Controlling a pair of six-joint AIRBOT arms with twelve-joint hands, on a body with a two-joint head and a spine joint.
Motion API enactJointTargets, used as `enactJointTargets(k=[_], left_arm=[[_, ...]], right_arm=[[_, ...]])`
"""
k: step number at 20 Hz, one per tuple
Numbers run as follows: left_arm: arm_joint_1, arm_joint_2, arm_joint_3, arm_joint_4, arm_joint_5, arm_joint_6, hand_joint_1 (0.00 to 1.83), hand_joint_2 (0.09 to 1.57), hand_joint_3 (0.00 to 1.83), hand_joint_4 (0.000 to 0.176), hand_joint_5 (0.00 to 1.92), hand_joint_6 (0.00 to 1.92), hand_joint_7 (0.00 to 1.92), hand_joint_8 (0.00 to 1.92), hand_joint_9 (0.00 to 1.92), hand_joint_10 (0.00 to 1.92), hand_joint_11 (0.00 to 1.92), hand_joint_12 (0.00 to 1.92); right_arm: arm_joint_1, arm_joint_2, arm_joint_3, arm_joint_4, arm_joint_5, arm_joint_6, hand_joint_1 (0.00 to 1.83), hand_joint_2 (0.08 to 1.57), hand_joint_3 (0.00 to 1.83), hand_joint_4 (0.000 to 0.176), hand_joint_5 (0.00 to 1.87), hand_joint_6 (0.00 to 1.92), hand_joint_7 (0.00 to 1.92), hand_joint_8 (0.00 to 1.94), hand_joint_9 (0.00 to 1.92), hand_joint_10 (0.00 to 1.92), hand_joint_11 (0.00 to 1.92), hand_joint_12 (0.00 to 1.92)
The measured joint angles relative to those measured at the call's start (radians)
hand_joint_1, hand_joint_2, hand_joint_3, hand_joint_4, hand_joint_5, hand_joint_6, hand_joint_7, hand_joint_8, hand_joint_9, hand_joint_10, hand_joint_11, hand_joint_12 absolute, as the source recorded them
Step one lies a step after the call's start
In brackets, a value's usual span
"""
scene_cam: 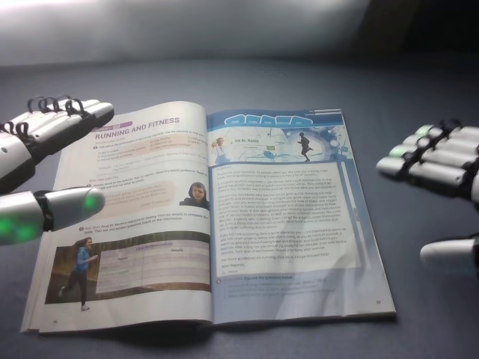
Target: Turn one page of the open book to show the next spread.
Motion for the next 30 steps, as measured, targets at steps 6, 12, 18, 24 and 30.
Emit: enactJointTargets(k=[6, 12, 18, 24, 30], left_arm=[[0.052, 0.028, -0.021, -0.021, 0.004, -0.001, 0.31, 1.39, 0.03, 0.0, 0.07, 0.01, 0.0, 0.0, 0.0, 0.0, 0.0, 0.0], [0.125, 0.04, -0.037, -0.088, -0.044, 0.002, 0.35, 1.4, 0.01, 0.0, 0.05, 0.0, 0.0, 0.0, 0.0, 0.0, 0.0, 0.0], [0.19, 0.046, -0.056, -0.143, -0.088, 0.003, 0.31, 1.42, 0.01, 0.0, 0.02, 0.0, 0.0, 0.0, 0.0, 0.0, 0.0, 0.0], [0.209, 0.045, -0.059, -0.157, -0.1, 0.003, 0.3, 1.42, 0.0, 0.0, 0.05, 0.01, 0.0, 0.0, 0.0, 0.0, 0.0, 0.0], [0.248, 0.019, -0.059, -0.184, -0.091, 0.0, 0.06, 1.46, 0.01, 0.0, 0.02, 0.01, 0.0, 0.0, 0.0, 0.0, 0.0, 0.0]], right_arm=[[0.105, -0.085, 0.051, -0.278, -0.171, 0.158, 0.0, 1.18, 0.0, 0.0, 0.0, 0.0, 0.0, 0.0, 0.0, 0.0, 0.0, 0.0], [0.117, -0.144, 0.093, -0.441, -0.233, 0.312, 0.0, 1.16, 0.0, 0.0, 0.0, 0.0, 0.0, 0.0, 0.0, 0.0, 0.0, 0.0], [0.135, -0.211, 0.139, -0.533, -0.249, 0.398, 0.0, 1.13, 0.0, 0.0, 0.0, 0.0, 0.0, 0.0, 0.0, 0.0, 0.0, 0.0], [0.166, -0.3, 0.196, -0.537, -0.227, 0.401, 0.0, 1.11, 0.0, 0.0, 0.0, 0.0, 0.0, 0.0, 0.0, 0.0, 0.0, 0.0], [0.219, -0.425, 0.288, -0.473, -0.182, 0.353, 0.0, 1.15, 0.0, 0.0, 0.0, 0.0, 0.0, 0.0, 0.0, 0.0, 0.0, 0.0]])
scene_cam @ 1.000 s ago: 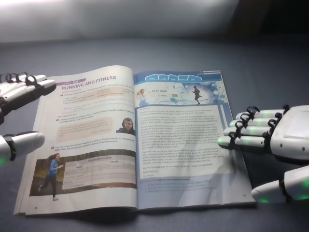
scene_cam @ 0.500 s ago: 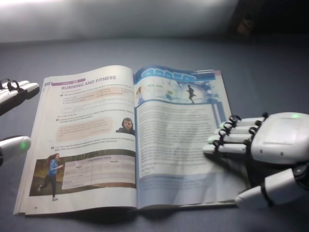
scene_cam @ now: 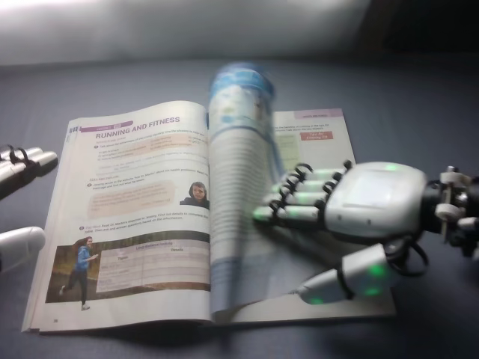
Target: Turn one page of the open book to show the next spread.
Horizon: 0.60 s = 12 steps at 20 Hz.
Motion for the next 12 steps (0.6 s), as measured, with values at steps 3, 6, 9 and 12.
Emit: enactJointTargets(k=[3, 6, 9, 12], left_arm=[[0.0, -0.004, 0.006, -0.006, 0.0, -0.001, 0.06, 1.48, 0.01, 0.0, 0.04, 0.01, 0.0, 0.0, 0.0, 0.0, 0.0, 0.0], [0.0, -0.014, 0.016, -0.006, 0.003, -0.004, 0.0, 1.49, 0.01, 0.0, 0.03, 0.0, 0.0, 0.0, 0.0, 0.0, 0.0, 0.0], [0.0, -0.021, 0.025, -0.001, 0.008, -0.008, 0.0, 1.46, 0.0, 0.0, 0.0, 0.0, 0.0, 0.0, 0.0, 0.0, 0.0, 0.0], [0.0, -0.022, 0.027, 0.0, 0.013, -0.008, 0.0, 1.45, 0.0, 0.007, 0.04, 0.01, 0.0, 0.0, 0.0, 0.0, 0.0, 0.0]], right_arm=[[0.049, -0.06, 0.035, 0.002, 0.041, -0.009, 0.0, 1.16, 0.0, 0.0, 0.0, 0.0, 0.0, 0.0, 0.0, 0.0, 0.0, 0.0], [0.106, -0.118, 0.061, -0.018, 0.075, -0.018, 0.0, 1.17, 0.0, 0.0, 0.0, 0.0, 0.0, 0.0, 0.0, 0.0, 0.0, 0.0], [0.158, -0.178, 0.069, -0.06, 0.128, -0.018, 0.0, 1.15, 0.0, 0.0, 0.0, 0.0, 0.0, 0.0, 0.0, 0.0, 0.0, 0.0], [0.195, -0.2, 0.069, -0.101, 0.172, -0.018, 0.0, 1.14, 0.0, 0.0, 0.0, 0.0, 0.0, 0.0, 0.0, 0.0, 0.0, 0.0]])
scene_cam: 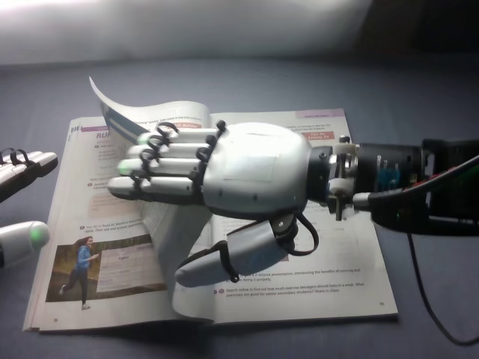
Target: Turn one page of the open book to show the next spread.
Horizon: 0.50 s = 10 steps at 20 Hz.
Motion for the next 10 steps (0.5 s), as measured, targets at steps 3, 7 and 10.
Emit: enactJointTargets(k=[3, 7, 10], left_arm=[[0.0, 0.0, 0.003, -0.005, 0.007, 0.0, 0.0, 1.25, 0.0, 0.0, 0.11, 0.0, 0.21, 0.0, 0.36, 0.0, 0.11, 0.96], [0.0, 0.0, 0.004, -0.006, 0.006, 0.0, 0.0, 1.25, 0.0, 0.0, 0.12, 0.0, 0.21, 0.0, 0.36, 0.0, 0.09, 1.0], [0.0, 0.003, 0.0, -0.026, 0.0, 0.002, 0.0, 1.25, 0.0, 0.0, 0.12, 0.0, 0.21, 0.0, 0.36, 0.0, 0.09, 1.0]], right_arm=[[0.038, -0.007, 0.005, -0.007, 0.041, 0.007, 0.0, 1.1, 0.0, 0.0, 0.0, 0.0, 0.0, 0.0, 0.0, 0.0, 0.0, 0.0], [0.078, 0.011, -0.049, -0.04, 0.175, 0.028, 0.0, 1.1, 0.0, 0.0, 0.0, 0.0, 0.0, 0.0, 0.0, 0.0, 0.0, 0.0], [0.078, 0.078, -0.081, -0.053, 0.238, 0.033, 0.0, 1.1, 0.0, 0.0, 0.0, 0.0, 0.0, 0.0, 0.0, 0.0, 0.0, 0.0]])
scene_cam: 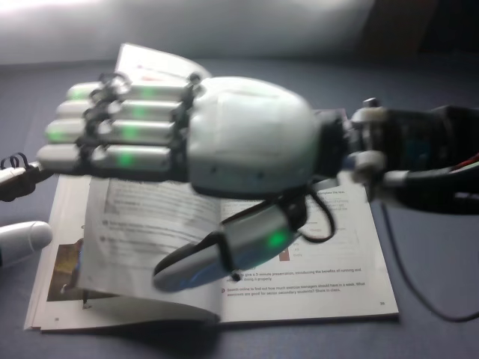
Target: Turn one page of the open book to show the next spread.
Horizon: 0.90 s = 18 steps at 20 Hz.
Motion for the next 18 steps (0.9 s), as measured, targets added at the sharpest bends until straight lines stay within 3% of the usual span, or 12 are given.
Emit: enactJointTargets(k=[6, 7, 8, 9, 12, 13, 15, 18], left_arm=[[0.05, 0.077, -0.068, -0.049, -0.089, 0.044, 0.0, 1.25, 0.0, 0.0, 0.12, 0.0, 0.21, 0.0, 0.36, 0.0, 0.09, 1.01], [0.06, 0.09, -0.075, -0.053, -0.108, 0.054, 0.09, 1.39, 0.0, 0.0, 0.01, 0.0, 0.01, 0.0, 0.01, 0.0, 0.0, 0.04], [0.06, 0.098, -0.079, -0.056, -0.116, 0.056, 0.09, 1.39, 0.0, 0.0, 0.01, 0.0, 0.01, 0.0, 0.01, 0.0, 0.0, 0.04], [0.062, 0.101, -0.081, -0.06, -0.129, 0.062, 0.21, 1.4, 0.0, 0.0, 0.0, 0.0, 0.0, 0.0, 0.0, 0.0, 0.0, 0.0], [0.06, 0.11, -0.088, -0.037, -0.154, 0.063, 0.18, 1.4, 0.0, 0.0, 0.0, 0.0, 0.0, 0.0, 0.0, 0.0, 0.0, 0.0], [0.047, 0.109, -0.088, -0.013, -0.152, 0.063, 0.18, 1.38, 0.0, 0.0, 0.0, 0.0, 0.0, 0.0, 0.0, 0.0, 0.0, 0.0], [0.008, 0.099, -0.076, 0.027, -0.149, 0.062, 0.11, 1.36, 0.0, 0.026, 0.0, 0.0, 0.0, 0.0, 0.0, 0.0, 0.0, 0.0], [-0.081, 0.057, -0.037, 0.081, -0.106, 0.053, 0.12, 1.34, 0.0, 0.023, 0.0, 0.0, 0.0, 0.0, 0.0, 0.0, 0.0, 0.0]], right_arm=[[-0.023, 0.133, -0.07, 0.062, 0.012, -0.014, 0.0, 1.1, 0.0, 0.0, 0.0, 0.0, 0.0, 0.0, 0.0, 0.0, 0.0, 0.0], [-0.047, 0.166, -0.085, 0.081, 0.006, -0.028, 0.0, 1.1, 0.0, 0.0, 0.0, 0.0, 0.0, 0.0, 0.0, 0.0, 0.0, 0.0], [-0.066, 0.195, -0.097, 0.088, -0.007, -0.045, 0.0, 1.1, 0.0, 0.0, 0.0, 0.0, 0.0, 0.0, 0.0, 0.0, 0.0, 0.0], [-0.1, 0.239, -0.112, 0.122, -0.033, -0.073, 0.0, 1.1, 0.0, 0.0, 0.0, 0.0, 0.0, 0.0, 0.0, 0.0, 0.0, 0.0], [-0.166, 0.327, -0.136, 0.238, -0.084, -0.137, 0.0, 1.14, 0.01, 0.0, 0.0, 0.0, 0.0, 0.0, 0.0, 0.0, 0.0, 0.0], [-0.194, 0.363, -0.148, 0.298, -0.107, -0.173, 0.01, 1.17, 0.01, 0.011, 0.0, 0.0, 0.0, 0.0, 0.0, 0.0, 0.0, 0.0], [-0.234, 0.406, -0.171, 0.392, -0.125, -0.235, 0.0, 1.15, 0.0, 0.0, 0.0, 0.0, 0.0, 0.0, 0.0, 0.0, 0.0, 0.0], [-0.316, 0.458, -0.206, 0.514, -0.13, -0.32, 0.0, 1.14, 0.0, 0.0, 0.0, 0.0, 0.0, 0.0, 0.0, 0.0, 0.0, 0.0]])
